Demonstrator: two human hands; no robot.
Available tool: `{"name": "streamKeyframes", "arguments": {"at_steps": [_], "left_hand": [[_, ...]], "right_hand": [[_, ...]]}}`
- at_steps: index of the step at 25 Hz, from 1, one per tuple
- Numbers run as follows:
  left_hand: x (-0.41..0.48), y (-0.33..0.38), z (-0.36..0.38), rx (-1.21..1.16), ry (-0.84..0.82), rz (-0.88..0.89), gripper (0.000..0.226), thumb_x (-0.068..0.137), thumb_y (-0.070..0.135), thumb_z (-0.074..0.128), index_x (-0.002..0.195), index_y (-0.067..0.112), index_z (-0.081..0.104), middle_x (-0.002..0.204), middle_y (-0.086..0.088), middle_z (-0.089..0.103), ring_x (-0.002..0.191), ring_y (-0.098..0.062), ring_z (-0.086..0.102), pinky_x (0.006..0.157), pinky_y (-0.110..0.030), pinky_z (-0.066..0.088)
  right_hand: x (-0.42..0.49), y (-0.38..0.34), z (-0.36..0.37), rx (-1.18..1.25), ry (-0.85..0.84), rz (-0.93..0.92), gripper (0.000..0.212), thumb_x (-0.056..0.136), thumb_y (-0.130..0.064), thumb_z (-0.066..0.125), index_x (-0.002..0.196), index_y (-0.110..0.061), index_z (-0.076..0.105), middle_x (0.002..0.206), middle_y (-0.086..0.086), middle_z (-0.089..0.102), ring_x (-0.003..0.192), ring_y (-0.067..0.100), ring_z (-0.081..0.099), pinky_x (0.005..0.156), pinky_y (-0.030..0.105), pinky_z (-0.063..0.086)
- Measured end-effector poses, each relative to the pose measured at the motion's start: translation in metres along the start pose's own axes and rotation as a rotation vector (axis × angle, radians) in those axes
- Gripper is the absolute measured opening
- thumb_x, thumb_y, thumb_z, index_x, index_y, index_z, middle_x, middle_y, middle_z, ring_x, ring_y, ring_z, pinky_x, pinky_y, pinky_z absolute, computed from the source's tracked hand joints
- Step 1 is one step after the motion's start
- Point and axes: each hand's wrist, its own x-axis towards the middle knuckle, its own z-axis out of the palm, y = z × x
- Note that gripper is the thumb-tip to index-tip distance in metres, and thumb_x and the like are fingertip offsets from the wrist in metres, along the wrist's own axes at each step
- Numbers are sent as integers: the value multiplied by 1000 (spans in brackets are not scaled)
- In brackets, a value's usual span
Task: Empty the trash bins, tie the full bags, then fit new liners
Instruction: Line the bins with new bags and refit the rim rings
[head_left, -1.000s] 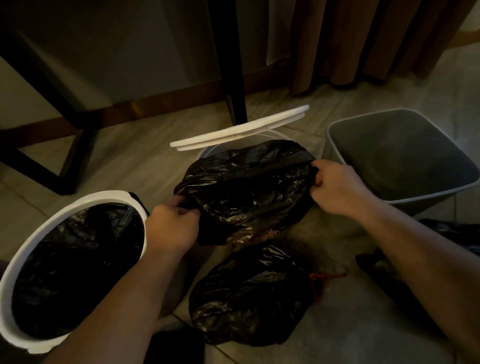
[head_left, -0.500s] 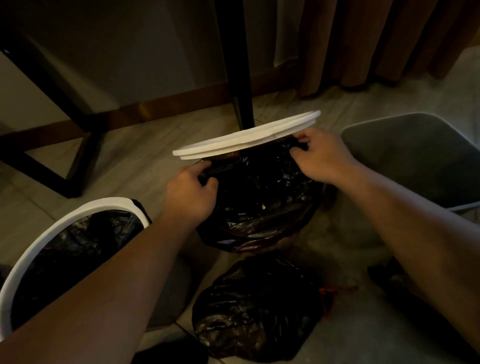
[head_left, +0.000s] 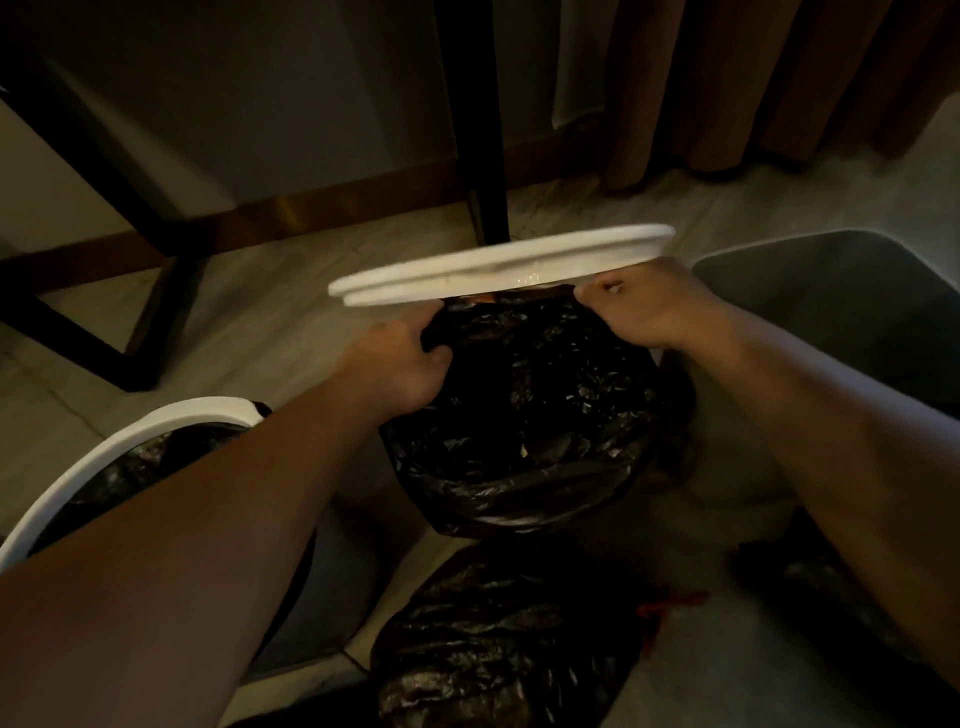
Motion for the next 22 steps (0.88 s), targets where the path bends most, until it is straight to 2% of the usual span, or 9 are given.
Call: {"name": "streamKeyframes", "arguments": {"at_steps": [2,4,7,11,14,17,19,22], "left_hand": [[7,9,-2,26,-23,9,64,101,42,58,161,38,35,150,-13,57,132,-35,55,102,-38,46],[12,18,-1,68,3,14,62,100,44,59,159,33,41,148,-15,58,136,-36,52,107,-41,46],[19,28,-2,110,43,5,59,100,48,55,153,22,51,148,-18,55,142,-35,44,113,-44,44],[24,35,2,71,39,64,52,101,44,57,148,24,55,139,-13,63,127,-34,59,98,-39,50],[23,36,8,68,13,135,62,100,42,57,160,33,41,141,-12,63,128,-32,60,101,-40,51],[27,37,14,94,-17,110,73,99,51,56,165,41,25,149,-13,54,126,-30,59,103,-43,52],[31,36,18,94,0,101,74,98,55,57,164,43,25,151,-13,49,129,-32,57,100,-40,49],[31,32,19,7,43,96,70,96,54,60,159,42,31,145,-11,55,126,-32,58,91,-35,45]], "right_hand": [[7,2,2,10,13,31,24,97,-47,67,88,-27,77,88,-7,74,82,6,66,68,27,51],[11,0,5,146,17,30,4,94,-37,75,95,-35,78,94,-15,74,87,-1,64,72,20,47],[13,-4,6,331,2,4,5,89,-32,83,91,-36,82,91,-14,80,91,6,73,84,26,57],[20,-5,1,346,-1,28,10,92,-32,81,81,-33,81,83,-9,79,78,7,73,74,30,59],[31,-4,4,375,-8,165,12,93,-31,77,85,-23,80,83,-5,78,84,14,73,75,31,58],[39,-6,11,507,-106,370,11,90,-19,73,99,-13,78,91,7,80,85,25,76,68,31,61],[44,-5,12,535,-167,463,21,89,-10,68,109,-7,71,100,14,77,87,32,76,64,37,64],[49,-5,12,590,-238,542,21,92,-5,61,112,-2,67,103,20,75,89,38,76,61,41,64]]}}
